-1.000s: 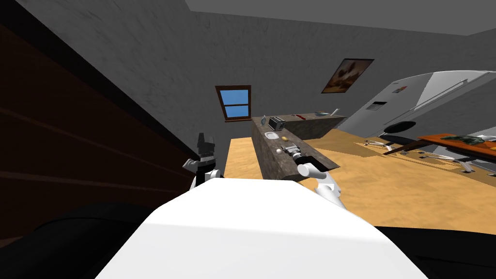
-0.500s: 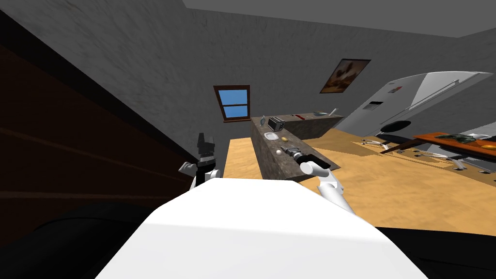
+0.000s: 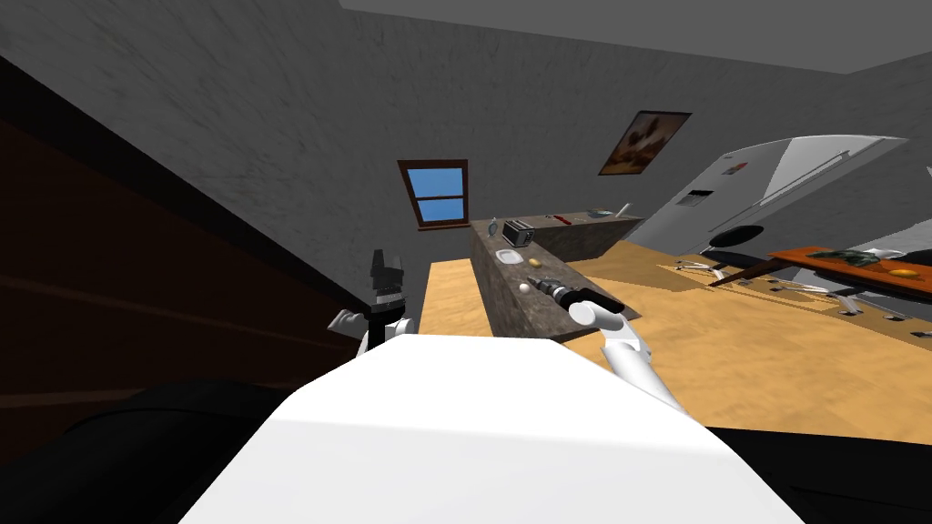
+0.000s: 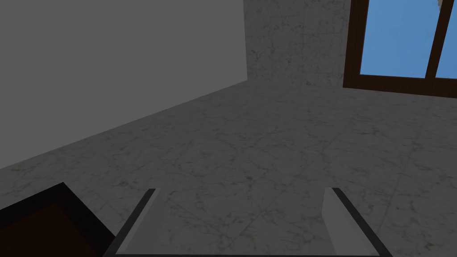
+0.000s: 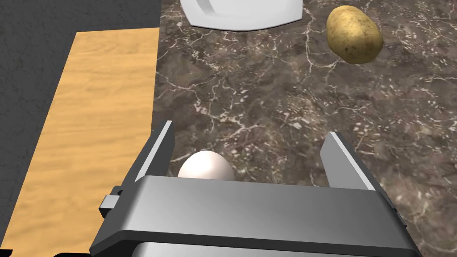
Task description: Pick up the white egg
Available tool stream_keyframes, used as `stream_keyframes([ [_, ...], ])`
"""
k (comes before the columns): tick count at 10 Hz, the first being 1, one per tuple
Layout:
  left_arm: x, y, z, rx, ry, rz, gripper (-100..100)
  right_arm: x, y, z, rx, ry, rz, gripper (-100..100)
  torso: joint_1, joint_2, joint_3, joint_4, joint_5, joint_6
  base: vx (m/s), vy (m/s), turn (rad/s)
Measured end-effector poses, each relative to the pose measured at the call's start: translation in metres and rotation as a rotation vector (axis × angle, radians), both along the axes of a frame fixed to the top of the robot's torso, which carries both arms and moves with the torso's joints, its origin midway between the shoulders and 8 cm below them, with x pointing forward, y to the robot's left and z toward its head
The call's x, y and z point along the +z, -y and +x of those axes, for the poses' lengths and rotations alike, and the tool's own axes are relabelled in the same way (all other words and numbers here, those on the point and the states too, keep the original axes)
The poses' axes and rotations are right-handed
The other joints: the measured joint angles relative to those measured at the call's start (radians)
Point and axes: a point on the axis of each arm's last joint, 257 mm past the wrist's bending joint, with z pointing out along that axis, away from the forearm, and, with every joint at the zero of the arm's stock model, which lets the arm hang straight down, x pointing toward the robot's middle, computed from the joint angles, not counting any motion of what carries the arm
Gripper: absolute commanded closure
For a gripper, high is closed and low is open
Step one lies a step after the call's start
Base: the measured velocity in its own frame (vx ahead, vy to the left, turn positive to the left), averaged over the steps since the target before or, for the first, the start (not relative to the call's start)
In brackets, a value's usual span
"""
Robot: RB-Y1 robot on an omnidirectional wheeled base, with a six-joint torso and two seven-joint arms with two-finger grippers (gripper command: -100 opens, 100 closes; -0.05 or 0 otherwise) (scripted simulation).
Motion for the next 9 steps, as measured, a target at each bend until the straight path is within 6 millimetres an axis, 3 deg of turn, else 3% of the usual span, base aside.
stream_keyframes([
  [9,0.0,0.0,0.0,0.0,0.0,0.0,0,-0.03,-0.003,-0.016,-0.056,-0.212,0.323,-100,0.001,0.0,0.0,0.0,0.0,0.0,0.039,0.011,-0.021],
])
